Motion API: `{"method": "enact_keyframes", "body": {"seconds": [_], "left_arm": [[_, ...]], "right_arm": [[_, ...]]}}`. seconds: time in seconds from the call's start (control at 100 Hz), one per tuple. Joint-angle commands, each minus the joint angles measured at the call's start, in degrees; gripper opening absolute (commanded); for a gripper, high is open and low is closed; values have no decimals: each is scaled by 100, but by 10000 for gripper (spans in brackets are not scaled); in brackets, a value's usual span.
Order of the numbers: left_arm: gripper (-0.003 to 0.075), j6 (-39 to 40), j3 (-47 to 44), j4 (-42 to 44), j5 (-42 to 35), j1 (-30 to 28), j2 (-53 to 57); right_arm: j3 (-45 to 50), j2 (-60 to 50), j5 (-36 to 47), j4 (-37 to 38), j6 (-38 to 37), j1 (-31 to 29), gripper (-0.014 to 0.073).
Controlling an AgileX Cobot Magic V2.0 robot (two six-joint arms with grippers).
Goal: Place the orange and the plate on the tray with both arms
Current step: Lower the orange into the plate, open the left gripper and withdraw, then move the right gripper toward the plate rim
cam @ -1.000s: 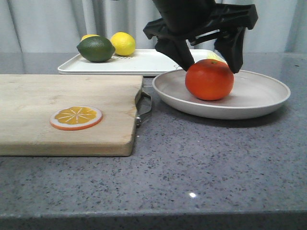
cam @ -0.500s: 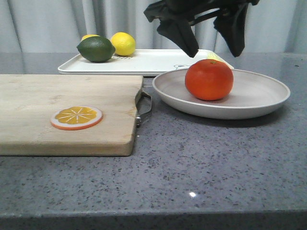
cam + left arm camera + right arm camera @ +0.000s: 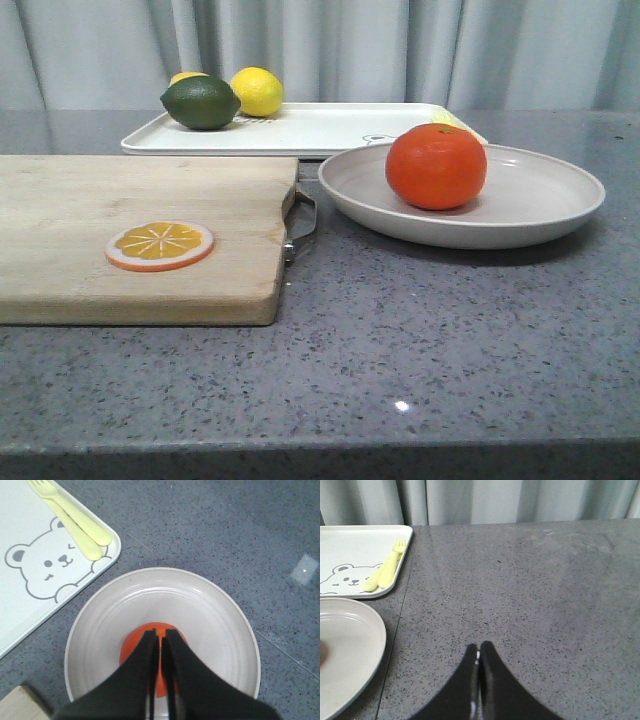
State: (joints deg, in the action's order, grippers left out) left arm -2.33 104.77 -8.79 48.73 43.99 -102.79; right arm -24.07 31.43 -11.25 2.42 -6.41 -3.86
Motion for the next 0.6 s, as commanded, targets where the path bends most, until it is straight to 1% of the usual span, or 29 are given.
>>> {"method": "enact_keyframes", "body": {"seconds": [0.0, 0.17, 0.29, 0.38, 0.54, 0.59], "left_arm": [[-19, -9, 45, 93, -256, 20, 520], [-19, 2, -474, 161, -367, -53, 1021], [-19, 100, -1056, 161, -563, -295, 1512], [-19, 233, -1602, 161, -769, -489, 1955], [-19, 233, -2714, 150, -1167, -800, 2854], [-19, 375, -3056, 150, -1288, -877, 3140]], "right_arm": [[-186, 48, 402, 25, 33, -27, -67], [-186, 48, 229, 25, 33, -27, -67], [-186, 48, 67, 25, 33, -27, -67], [-186, 48, 42, 25, 33, -22, -67], [-242, 52, -100, 25, 33, -8, -67], [-295, 91, -182, 25, 33, -8, -67]]}}
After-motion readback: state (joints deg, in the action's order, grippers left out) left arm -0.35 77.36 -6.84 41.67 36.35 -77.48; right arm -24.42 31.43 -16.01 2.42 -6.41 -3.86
